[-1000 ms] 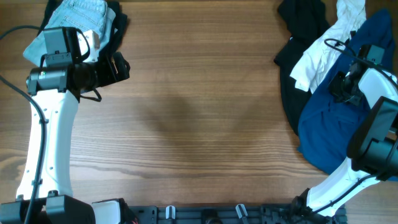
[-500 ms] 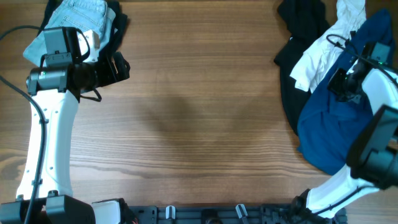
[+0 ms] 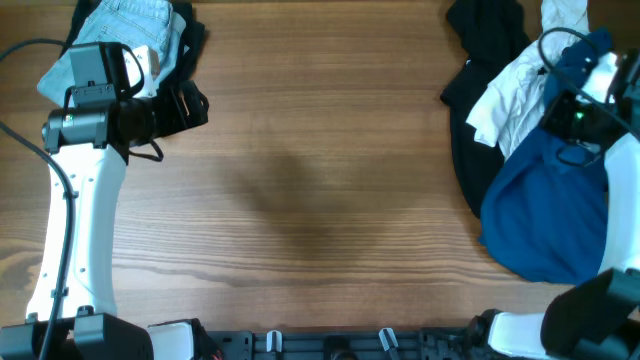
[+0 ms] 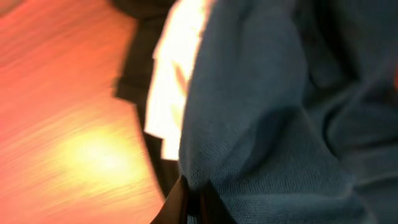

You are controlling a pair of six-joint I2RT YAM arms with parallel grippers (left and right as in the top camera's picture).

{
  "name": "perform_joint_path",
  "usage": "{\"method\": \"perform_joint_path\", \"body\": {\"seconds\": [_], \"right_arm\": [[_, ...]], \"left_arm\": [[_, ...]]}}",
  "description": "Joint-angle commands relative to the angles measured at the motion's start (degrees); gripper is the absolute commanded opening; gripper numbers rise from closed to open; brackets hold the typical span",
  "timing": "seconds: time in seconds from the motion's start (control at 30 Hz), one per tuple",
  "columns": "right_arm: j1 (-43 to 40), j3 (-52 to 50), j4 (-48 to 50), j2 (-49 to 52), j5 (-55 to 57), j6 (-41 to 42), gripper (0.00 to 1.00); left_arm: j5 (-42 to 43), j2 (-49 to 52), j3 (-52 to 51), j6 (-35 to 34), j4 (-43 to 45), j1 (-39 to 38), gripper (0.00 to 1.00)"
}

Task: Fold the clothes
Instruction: 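Close the right gripper on the teal polo shirt fabric, then drag the teal shirt with the right gripper to the table center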

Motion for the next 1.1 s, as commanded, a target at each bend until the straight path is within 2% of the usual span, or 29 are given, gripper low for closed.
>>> {"method": "perform_joint_path", "body": {"seconds": [0.0, 0.3, 0.4, 0.6, 0.77, 0.87, 0.97, 1.07], "right_arm": [[8.9, 4.5, -0.9, -2.5, -5.4, -1.7, 0.04], [34.0, 9.6, 4.3, -1.9, -5.6, 1.4, 0.04], [41.8, 9.6, 5.9, 0.0, -6.1, 2.2, 0.04], [55.8, 9.6, 9.2, 6.0, -10.1, 1.7, 0.04], [64.6, 9.6, 11.2, 10.4, -15.1, -0.3, 0.04], [69.0, 9.6, 11.4, 11.7, -15.3, -4.9, 0.04], [72.3, 9.6, 11.3, 11.8, -15.2, -9.4, 0.11], [73.9, 9.6, 11.6, 11.8, -15.3, -10.3, 0.16]], "left_arm": [[1.7, -0.5, 1.0, -0.3, 1.1, -0.2, 1.0], [1.7, -1.4, 1.9, -0.9, 1.3, 1.4, 1.0], [1.7, -1.4, 1.9, -3.3, 1.3, 3.9, 1.0], [1.7, -1.4, 1.9, -3.7, 1.2, 10.2, 1.0], [1.7, -1.4, 1.9, -3.7, 1.0, 14.4, 1.0], [1.7, -1.4, 1.9, -3.7, 0.9, 16.1, 1.0], [1.7, -1.4, 1.9, -3.7, 1.0, 17.4, 1.0], [1.7, -1.4, 1.9, -3.7, 1.0, 17.6, 1.0]]}}
